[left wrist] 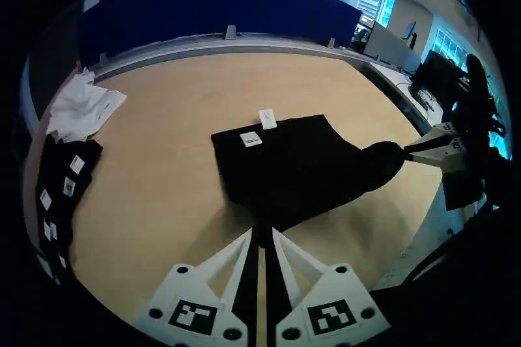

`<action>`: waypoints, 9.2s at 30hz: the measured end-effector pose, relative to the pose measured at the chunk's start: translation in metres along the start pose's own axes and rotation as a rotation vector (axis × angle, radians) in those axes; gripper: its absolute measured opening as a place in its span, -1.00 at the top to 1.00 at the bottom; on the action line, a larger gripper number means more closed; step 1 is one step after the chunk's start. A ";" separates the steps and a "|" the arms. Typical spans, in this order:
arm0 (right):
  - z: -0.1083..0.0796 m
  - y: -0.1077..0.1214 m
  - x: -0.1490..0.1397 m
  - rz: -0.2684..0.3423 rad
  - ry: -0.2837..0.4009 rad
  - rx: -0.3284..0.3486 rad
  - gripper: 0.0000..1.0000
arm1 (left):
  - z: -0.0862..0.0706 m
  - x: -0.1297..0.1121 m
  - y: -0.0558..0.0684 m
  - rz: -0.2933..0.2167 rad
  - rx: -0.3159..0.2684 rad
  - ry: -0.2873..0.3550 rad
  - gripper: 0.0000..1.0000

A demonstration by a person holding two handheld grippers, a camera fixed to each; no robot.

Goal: Fold towel

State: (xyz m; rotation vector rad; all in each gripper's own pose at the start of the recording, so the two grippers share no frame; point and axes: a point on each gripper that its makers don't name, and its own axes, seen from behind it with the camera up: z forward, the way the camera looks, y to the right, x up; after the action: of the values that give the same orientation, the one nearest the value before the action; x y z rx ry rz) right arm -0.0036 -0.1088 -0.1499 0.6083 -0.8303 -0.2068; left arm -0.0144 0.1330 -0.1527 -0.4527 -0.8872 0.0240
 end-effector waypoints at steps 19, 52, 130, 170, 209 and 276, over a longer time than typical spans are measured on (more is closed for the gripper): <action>0.029 0.040 0.042 -0.033 0.016 -0.053 0.74 | 0.031 0.047 -0.017 -0.008 0.023 0.042 0.87; 0.108 0.093 0.037 0.060 -0.049 -0.113 0.74 | 0.123 0.070 -0.051 0.010 0.075 0.010 0.87; 0.098 0.131 0.024 0.093 -0.020 -0.293 -1.00 | 0.113 0.036 -0.077 -0.044 0.168 -0.014 -0.78; 0.112 0.078 -0.019 -0.068 -0.119 -0.058 -0.84 | 0.039 -0.029 -0.094 -0.186 0.277 -0.009 -0.78; 0.122 0.063 -0.043 -0.101 -0.189 0.004 0.92 | 0.022 -0.050 -0.094 -0.221 0.291 -0.017 -0.78; 0.220 -0.126 0.112 -0.618 -0.150 0.276 0.93 | -0.033 -0.063 -0.107 -0.444 0.335 0.124 -0.77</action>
State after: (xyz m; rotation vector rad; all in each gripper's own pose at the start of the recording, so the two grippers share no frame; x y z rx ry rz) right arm -0.0847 -0.3495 -0.0388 1.1131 -0.8013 -0.7147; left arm -0.0467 0.0110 -0.1756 0.0602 -0.8260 -0.2564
